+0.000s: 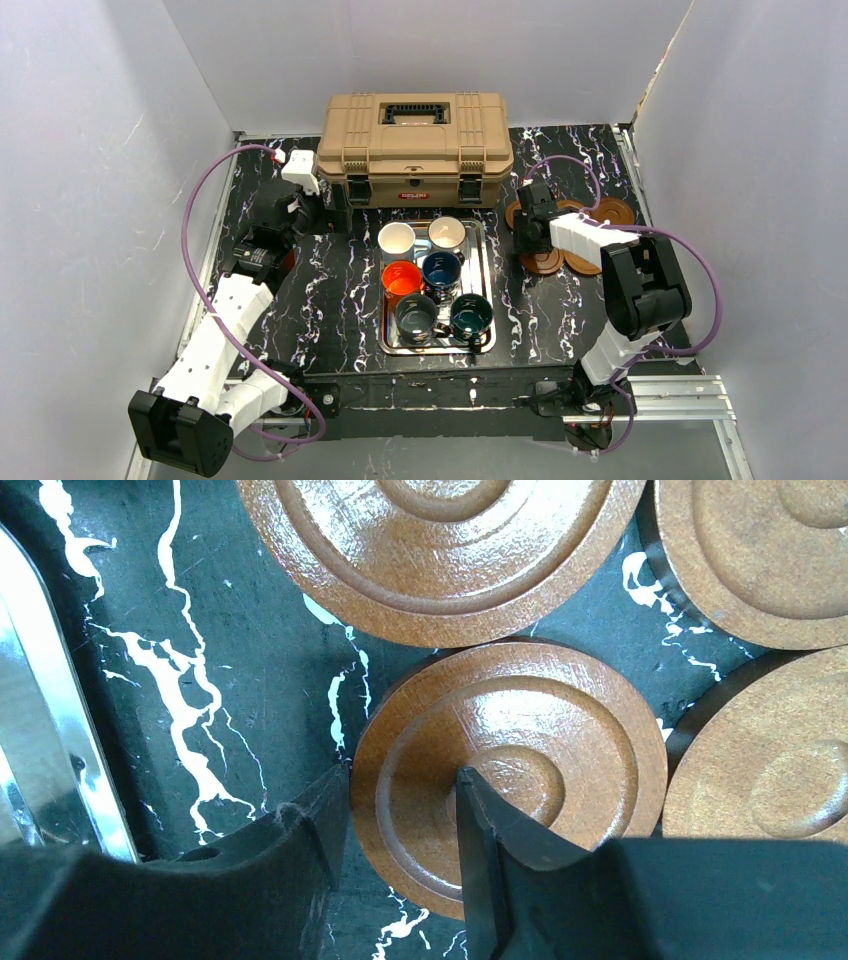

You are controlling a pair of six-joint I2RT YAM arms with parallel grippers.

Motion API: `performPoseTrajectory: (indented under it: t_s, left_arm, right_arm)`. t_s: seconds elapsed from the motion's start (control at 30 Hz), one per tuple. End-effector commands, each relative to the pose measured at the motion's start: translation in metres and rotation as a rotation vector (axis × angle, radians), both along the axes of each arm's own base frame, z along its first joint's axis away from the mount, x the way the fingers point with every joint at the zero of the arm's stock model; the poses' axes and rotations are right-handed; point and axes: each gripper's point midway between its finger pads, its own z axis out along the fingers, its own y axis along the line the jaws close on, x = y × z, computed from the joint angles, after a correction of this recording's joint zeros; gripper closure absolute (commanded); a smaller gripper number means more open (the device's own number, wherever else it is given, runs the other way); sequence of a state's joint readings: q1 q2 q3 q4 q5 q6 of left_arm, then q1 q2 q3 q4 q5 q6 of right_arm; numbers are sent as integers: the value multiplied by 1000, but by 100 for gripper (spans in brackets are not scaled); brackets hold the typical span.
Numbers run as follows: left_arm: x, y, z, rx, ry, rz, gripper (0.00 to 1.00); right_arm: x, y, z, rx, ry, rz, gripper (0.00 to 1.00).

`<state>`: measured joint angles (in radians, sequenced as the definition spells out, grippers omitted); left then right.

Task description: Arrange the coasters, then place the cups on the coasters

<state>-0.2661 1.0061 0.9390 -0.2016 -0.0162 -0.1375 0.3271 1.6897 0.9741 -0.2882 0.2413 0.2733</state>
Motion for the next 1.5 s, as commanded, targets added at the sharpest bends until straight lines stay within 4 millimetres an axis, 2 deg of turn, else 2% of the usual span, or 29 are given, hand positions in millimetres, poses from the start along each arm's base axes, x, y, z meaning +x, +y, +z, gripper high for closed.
performPoseTrajectory:
  t_s: [0.0,0.17,0.33,0.5,0.63,0.8,0.97,1.13,1.3,1.47]
  left_arm:
    - [0,1,3,9,-13,3,2]
    - [0,1,3,9,-12,4,2]
    - [-1,1,3,8,-12,3,2]
    - [-1,1,3,8,-12,4,2]
    - [-1,1,4,7,-16,4,2]
    - [-2,1,4,5,-17,3,2]
    - [-2,0,6,-2,-20,-3,2]
    - [-2,-2,5,-11,-18,-10,2]
    - [-3,-3,6,-19,-21,-10,2]
    - [-2,-3,3,-18,-12,-9,2]
  right_arm:
    - [-8,0,-16,20,58,9,52]
    - [-7,5,-11,47,48,20,51]
    - [-5,11,4,78,28,35,48]
    - [-2,18,29,121,-8,51,43]
    - [-3,35,56,216,-54,102,38]
    - [-14,43,81,272,-74,145,32]
    - [-42,50,100,289,-55,206,28]
    - [-93,76,105,362,23,354,22]
    - [-143,101,98,403,93,449,23]
    - [-163,100,85,356,122,447,27]
